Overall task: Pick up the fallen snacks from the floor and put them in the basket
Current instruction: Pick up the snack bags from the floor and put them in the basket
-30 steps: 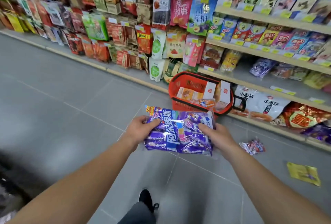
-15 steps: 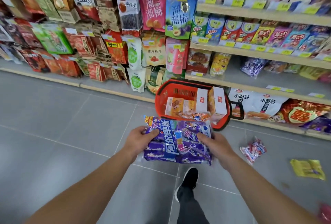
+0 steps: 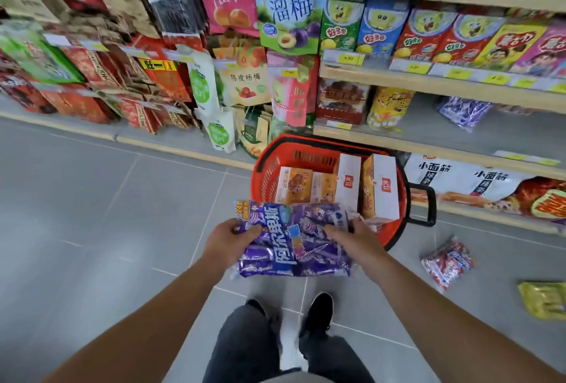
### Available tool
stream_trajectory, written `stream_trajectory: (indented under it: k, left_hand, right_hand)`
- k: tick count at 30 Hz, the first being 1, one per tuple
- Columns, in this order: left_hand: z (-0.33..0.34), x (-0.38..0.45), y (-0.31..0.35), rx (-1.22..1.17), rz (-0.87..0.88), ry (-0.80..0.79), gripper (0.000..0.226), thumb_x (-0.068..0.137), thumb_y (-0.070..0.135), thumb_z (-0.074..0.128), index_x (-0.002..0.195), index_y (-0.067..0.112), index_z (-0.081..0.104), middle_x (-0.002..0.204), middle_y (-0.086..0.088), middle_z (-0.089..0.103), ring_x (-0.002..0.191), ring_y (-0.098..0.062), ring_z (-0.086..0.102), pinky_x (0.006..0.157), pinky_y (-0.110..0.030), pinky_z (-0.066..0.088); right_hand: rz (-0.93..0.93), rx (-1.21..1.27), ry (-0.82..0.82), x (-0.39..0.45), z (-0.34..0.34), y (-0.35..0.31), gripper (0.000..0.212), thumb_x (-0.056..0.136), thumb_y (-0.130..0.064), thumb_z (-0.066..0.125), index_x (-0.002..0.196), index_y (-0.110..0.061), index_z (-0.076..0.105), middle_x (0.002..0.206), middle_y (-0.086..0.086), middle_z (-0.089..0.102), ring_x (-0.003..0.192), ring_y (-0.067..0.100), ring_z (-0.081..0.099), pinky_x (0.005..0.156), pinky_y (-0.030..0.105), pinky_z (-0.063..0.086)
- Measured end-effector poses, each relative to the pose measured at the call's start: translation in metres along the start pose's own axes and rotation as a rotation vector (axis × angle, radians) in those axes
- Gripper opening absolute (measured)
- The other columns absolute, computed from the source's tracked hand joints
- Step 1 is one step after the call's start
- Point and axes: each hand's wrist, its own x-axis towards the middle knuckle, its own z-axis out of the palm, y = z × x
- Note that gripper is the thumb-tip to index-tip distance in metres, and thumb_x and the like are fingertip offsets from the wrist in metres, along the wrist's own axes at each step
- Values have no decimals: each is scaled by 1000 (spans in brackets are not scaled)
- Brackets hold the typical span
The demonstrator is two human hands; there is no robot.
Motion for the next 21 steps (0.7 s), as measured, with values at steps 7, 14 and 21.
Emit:
stream_trajectory:
  k: [7, 14, 21]
  left_hand:
    - [-1, 99, 48, 37, -17, -57, 16, 84, 37, 73, 90, 27, 61, 93, 3, 74, 80, -19, 73, 84, -44, 59]
    - [14, 220, 85, 127, 25, -154, 16, 80, 43, 71, 91, 33, 66, 90, 6, 73, 82, -19, 71, 82, -42, 58]
    - [53, 323, 65, 186, -19, -123, 18, 85, 33, 64, 102, 27, 64, 88, 1, 72, 77, -22, 68, 72, -43, 59]
  right_hand:
    - [108, -39, 99, 86, 9, -33, 63, 66, -64, 73, 114, -27, 57, 108, -3, 70, 96, 21, 69, 89, 47, 58]
    - [202, -36, 284, 180, 21, -61, 40, 73, -49, 79, 101, -23, 67, 90, -1, 74, 83, 20, 72, 77, 38, 60]
    - [293, -129, 304, 287, 36, -46, 22, 84, -31, 73, 93, -11, 69, 71, 4, 66, 63, 20, 63, 57, 27, 43]
